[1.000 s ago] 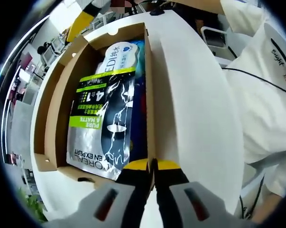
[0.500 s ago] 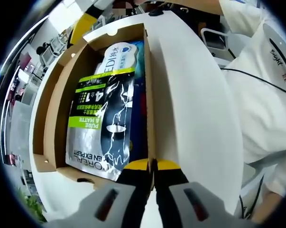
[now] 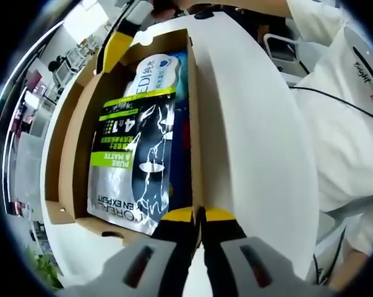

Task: Operate the shoe box by opening the lid, removing the specified soft item, and placing it in the target area until the item is outside and the box remains undamaged.

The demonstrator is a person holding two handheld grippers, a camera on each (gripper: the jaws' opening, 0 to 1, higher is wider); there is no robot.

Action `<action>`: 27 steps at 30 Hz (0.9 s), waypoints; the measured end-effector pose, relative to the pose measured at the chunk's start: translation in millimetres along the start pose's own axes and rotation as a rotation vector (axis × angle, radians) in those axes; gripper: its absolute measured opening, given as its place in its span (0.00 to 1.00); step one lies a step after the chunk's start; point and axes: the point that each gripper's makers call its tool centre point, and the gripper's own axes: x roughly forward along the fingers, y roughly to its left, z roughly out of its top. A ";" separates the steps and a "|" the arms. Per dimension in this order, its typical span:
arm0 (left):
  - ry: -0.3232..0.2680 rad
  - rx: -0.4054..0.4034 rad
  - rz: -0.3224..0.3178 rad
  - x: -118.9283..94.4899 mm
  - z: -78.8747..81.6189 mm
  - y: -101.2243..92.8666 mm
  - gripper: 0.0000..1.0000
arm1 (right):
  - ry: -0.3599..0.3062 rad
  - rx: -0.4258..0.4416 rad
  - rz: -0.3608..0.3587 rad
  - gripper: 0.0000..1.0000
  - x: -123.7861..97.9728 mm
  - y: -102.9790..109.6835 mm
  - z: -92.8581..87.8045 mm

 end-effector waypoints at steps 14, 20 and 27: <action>0.000 0.003 0.005 0.0 1.0 -0.3 0.03 | 0.058 0.013 0.027 0.50 10.8 8.6 -14.8; -0.001 0.003 0.004 0.1 1.1 -0.2 0.03 | 0.074 0.018 0.045 0.51 14.9 14.2 -18.3; -0.003 0.000 0.002 0.3 1.0 0.0 0.03 | 0.082 0.109 0.046 0.61 20.3 14.8 -23.0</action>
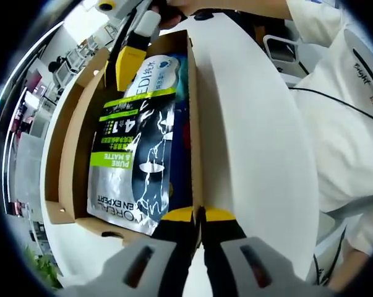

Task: Operate the shoe box by opening the lid, removing the specified soft item, and placing it in the target area until the item is outside and the box remains undamaged.

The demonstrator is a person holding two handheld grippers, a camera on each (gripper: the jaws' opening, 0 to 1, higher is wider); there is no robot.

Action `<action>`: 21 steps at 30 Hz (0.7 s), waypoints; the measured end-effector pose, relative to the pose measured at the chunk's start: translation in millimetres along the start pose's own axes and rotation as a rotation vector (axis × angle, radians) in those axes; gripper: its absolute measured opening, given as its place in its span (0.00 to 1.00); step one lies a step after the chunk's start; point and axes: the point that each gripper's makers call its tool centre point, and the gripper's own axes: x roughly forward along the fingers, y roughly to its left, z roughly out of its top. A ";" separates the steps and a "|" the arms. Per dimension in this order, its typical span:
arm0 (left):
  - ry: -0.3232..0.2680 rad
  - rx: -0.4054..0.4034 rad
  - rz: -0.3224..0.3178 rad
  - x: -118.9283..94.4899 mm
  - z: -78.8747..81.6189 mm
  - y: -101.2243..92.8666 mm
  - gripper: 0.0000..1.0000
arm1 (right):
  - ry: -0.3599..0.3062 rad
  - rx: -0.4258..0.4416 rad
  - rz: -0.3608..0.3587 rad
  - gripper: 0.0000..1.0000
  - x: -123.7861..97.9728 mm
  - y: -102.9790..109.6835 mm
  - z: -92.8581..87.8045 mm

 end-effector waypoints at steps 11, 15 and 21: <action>-0.003 0.000 -0.002 0.3 -0.3 -0.3 0.03 | 0.039 0.053 0.037 0.58 7.4 8.7 -11.7; -0.002 0.001 -0.001 0.3 -0.5 -0.3 0.03 | 0.069 0.033 0.020 0.55 8.5 6.9 -13.4; -0.001 0.003 0.003 0.3 -0.7 0.2 0.03 | 0.088 0.114 0.070 0.55 11.4 14.7 -14.1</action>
